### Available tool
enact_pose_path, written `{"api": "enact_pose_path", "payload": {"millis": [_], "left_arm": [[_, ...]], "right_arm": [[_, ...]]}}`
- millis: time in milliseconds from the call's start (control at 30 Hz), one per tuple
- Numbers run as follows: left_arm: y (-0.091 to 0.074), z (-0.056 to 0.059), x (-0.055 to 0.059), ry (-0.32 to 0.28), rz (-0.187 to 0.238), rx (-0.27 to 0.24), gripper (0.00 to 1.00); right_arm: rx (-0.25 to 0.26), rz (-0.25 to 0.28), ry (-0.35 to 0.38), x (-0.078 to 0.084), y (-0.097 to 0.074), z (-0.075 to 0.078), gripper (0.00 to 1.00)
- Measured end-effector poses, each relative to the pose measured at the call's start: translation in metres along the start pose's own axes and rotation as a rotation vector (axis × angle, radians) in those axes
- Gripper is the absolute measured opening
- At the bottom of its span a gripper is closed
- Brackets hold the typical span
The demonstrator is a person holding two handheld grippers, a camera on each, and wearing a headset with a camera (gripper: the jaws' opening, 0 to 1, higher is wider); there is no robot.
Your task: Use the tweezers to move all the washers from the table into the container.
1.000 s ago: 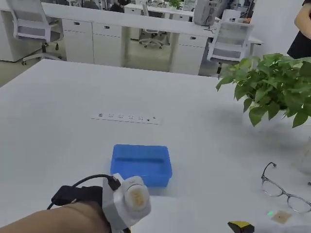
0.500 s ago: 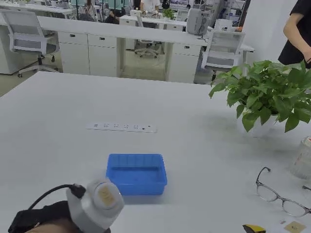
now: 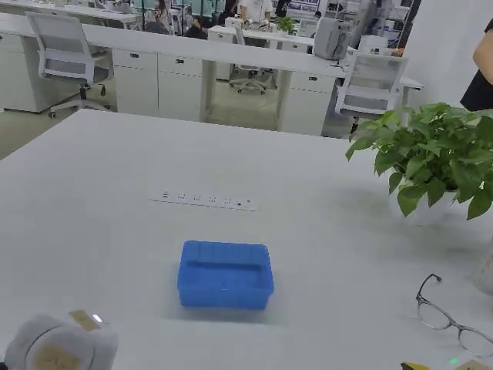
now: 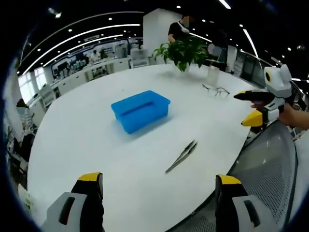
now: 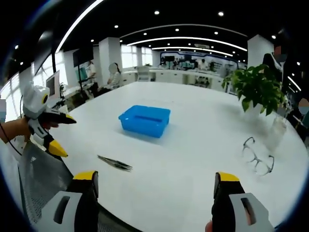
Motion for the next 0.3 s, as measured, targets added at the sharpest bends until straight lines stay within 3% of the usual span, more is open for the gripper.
{"api": "enact_pose_path", "payload": {"millis": [67,100,300], "left_arm": [[-0.007,-0.003,0.001,-0.024,0.075,-0.051,0.99],[-0.009,-0.003,0.002,-0.033,0.089,-0.052,0.99],[-0.015,-0.007,0.005,-0.065,0.109,-0.087,0.99]], "right_arm": [[0.007,0.001,0.012,0.000,0.000,0.002,0.99],[0.008,0.001,0.015,0.000,0.000,0.002,0.99],[0.009,-0.013,0.015,0.001,0.001,0.003,0.99]]}}
Point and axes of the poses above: the centre of the closed fingertips' face, and the gripper's own axes: y roughly forward along the fingers, z roughly to its right, x roughly out of its underside, the point moved 6 cm from there along -y, roughly backward along the fingers, and after that the axes turned 13 degrees about x, right-handed, at the moved point
